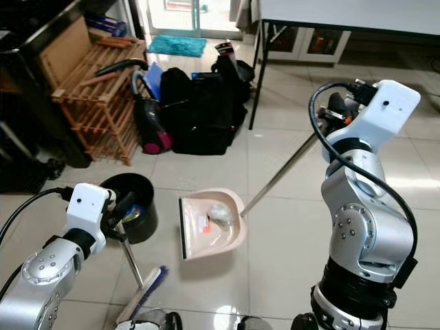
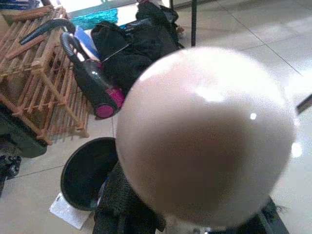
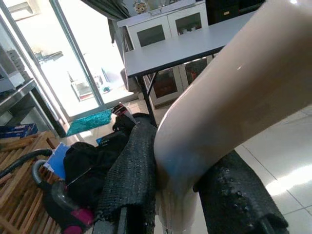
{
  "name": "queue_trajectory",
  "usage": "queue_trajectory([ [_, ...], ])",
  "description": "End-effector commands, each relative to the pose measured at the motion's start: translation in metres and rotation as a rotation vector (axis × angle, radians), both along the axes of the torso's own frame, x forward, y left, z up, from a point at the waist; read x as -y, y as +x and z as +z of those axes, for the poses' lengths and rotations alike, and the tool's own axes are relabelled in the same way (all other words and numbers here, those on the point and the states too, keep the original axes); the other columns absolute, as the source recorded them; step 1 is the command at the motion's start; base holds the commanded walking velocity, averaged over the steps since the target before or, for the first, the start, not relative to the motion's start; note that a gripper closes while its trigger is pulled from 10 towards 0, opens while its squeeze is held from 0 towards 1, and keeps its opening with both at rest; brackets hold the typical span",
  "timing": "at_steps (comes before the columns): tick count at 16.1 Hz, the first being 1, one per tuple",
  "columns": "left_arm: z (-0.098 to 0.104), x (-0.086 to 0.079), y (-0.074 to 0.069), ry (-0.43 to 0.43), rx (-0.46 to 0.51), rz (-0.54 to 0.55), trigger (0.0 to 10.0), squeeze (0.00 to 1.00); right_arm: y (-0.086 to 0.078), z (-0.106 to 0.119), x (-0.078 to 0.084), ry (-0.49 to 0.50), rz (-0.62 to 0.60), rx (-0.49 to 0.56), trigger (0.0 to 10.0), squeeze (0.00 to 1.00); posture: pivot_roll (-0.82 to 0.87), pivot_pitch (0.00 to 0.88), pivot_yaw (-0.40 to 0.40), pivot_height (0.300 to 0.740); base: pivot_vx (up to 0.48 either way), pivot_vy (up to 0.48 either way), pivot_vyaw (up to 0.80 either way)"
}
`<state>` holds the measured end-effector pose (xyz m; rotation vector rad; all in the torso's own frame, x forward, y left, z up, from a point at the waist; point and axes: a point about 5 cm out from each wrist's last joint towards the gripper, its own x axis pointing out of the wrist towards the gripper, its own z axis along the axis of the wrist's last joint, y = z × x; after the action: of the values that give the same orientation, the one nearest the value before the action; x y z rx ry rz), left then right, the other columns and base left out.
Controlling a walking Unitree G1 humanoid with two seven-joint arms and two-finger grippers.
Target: Sweep floor
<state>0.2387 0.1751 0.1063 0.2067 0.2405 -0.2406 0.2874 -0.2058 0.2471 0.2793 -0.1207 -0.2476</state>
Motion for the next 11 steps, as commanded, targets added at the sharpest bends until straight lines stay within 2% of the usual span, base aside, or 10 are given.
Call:
queue_trajectory([
  [1, 0.006, -0.0013, 0.0034, 0.006, 0.028, -0.001, 10.0, 0.0, -0.0018, 0.0141, -0.0032, -0.003, 0.015, 0.068, 10.0, 0.0, -0.03, 0.096, 0.029, 0.74, 0.0, 0.334, 0.0],
  [11, 0.0075, 0.0001, 0.0052, 0.007, 0.036, -0.015, 10.0, 0.0, -0.0012, 0.0127, -0.0099, 0.01, 0.035, 0.059, 10.0, 0.0, -0.03, 0.083, 0.022, 0.74, 0.0, 0.389, 0.0],
])
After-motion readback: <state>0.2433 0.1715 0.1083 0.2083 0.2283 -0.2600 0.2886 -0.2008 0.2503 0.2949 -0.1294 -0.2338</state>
